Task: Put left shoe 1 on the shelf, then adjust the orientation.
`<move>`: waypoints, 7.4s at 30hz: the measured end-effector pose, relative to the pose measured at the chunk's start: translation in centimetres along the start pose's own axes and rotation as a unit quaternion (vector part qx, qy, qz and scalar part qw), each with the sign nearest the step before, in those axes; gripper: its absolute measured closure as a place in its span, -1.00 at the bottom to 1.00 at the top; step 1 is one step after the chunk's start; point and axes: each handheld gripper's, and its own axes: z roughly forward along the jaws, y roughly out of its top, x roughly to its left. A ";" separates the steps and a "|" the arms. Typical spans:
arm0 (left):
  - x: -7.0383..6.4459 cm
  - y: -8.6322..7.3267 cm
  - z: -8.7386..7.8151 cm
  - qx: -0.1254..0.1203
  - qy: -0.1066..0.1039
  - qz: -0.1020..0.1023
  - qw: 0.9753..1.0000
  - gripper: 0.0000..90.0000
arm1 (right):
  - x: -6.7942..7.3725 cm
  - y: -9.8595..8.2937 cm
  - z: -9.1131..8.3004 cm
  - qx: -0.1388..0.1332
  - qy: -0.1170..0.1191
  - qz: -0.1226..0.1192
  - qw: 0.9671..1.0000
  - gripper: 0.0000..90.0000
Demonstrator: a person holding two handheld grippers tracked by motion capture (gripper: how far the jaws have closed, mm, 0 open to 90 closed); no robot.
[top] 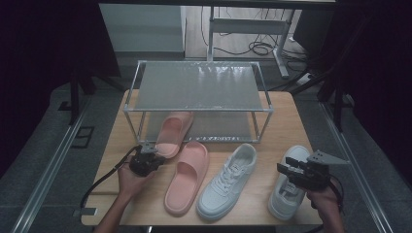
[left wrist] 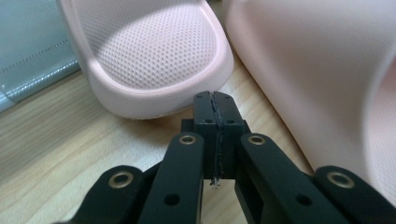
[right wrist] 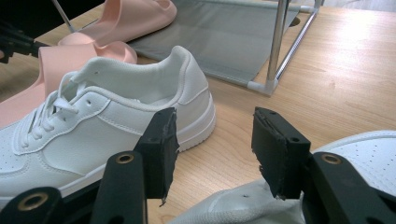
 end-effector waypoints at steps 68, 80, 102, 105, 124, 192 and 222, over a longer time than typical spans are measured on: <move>1.5 5.9 6.1 0.005 -0.003 -0.002 1.000 0.99 | -0.2 -0.1 -0.1 -0.001 -0.002 0.001 1.000 0.13; 1.3 6.4 6.5 -0.002 0.004 -0.018 1.000 0.99 | -0.2 -0.1 -0.1 0.000 -0.002 0.001 1.000 0.13; 0.4 5.2 3.6 -0.040 0.004 -0.007 0.999 0.97 | -0.4 -0.1 -0.5 -0.004 -0.005 0.002 1.000 0.13; -0.1 4.8 2.5 -0.050 0.001 -0.003 0.999 0.97 | -0.4 -0.1 -0.6 -0.006 -0.006 0.003 1.000 0.13; -2.1 0.3 -2.5 -0.080 -0.025 -0.014 0.996 0.96 | -0.3 0.0 -0.7 -0.007 -0.007 0.002 1.000 0.13; -3.1 6.5 3.6 -0.016 -0.040 0.048 0.998 0.96 | -0.5 -0.1 -0.8 -0.007 -0.007 0.004 1.000 0.13; -7.5 0.0 -3.2 -0.046 -0.080 0.033 0.995 0.88 | -0.3 -0.1 -0.8 -0.006 -0.009 0.003 1.000 0.13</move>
